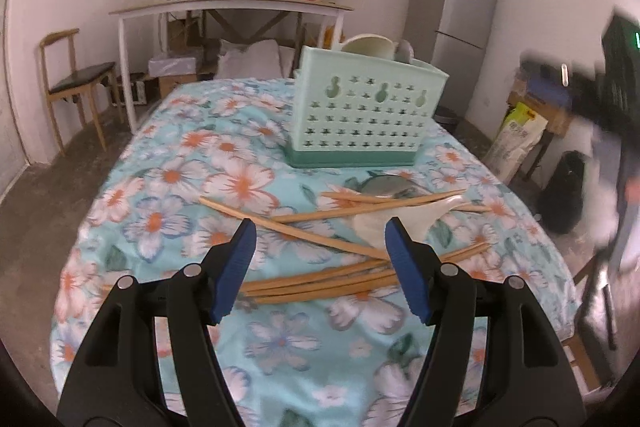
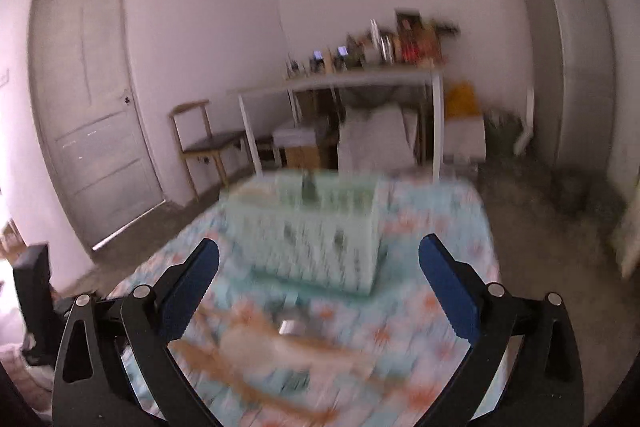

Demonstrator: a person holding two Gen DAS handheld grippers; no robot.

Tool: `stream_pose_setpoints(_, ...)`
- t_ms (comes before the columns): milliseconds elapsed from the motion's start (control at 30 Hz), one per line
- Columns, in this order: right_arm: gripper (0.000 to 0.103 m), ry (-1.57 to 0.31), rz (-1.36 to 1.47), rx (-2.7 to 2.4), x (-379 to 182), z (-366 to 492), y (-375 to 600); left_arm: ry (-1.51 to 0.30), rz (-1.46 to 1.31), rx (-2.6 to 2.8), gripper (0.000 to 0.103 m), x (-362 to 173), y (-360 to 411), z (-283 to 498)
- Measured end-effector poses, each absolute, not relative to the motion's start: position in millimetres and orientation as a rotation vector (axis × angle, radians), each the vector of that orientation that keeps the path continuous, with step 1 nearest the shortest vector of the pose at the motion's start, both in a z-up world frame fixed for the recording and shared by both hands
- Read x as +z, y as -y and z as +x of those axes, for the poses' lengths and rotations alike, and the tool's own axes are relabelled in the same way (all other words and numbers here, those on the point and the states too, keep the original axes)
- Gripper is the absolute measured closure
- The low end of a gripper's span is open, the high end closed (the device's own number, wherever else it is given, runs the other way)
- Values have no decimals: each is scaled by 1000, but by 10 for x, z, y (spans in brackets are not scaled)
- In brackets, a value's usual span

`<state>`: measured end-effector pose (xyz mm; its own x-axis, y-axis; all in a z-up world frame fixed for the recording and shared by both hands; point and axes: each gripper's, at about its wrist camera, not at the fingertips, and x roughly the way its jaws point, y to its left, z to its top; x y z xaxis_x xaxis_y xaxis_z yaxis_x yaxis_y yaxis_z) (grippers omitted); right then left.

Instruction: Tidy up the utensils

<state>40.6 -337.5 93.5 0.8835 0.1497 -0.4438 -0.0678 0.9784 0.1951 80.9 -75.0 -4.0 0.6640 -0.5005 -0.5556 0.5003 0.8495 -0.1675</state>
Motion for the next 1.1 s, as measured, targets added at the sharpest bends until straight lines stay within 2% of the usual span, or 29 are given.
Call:
stream_pose_setpoints(133, 6, -638, 336, 131, 379, 280, 3355, -663, -69, -652, 41, -24, 920, 906)
stream_pose_setpoints(267, 16, -756, 467, 146, -58, 247, 3308, -709, -129, -749, 48, -29, 1158, 1092)
stream_pose_setpoints(333, 17, -775, 488, 158, -136, 241, 3273, -767, -165, -764, 52, -99, 1249, 1230)
stream_pose_setpoints(600, 18, -776, 487, 198, -169, 257, 3270, -991, -252, -733, 53, -472, 1176, 1514)
stream_pose_setpoints(1000, 18, -798, 536, 222, -294, 361, 3350, -1061, -226, -711, 53, -531, 1233, 1686)
stream_pose_setpoints(1100, 18, -798, 536, 215, -299, 339, 3368, -1099, -231, -726, 60, -575, 1301, 1741)
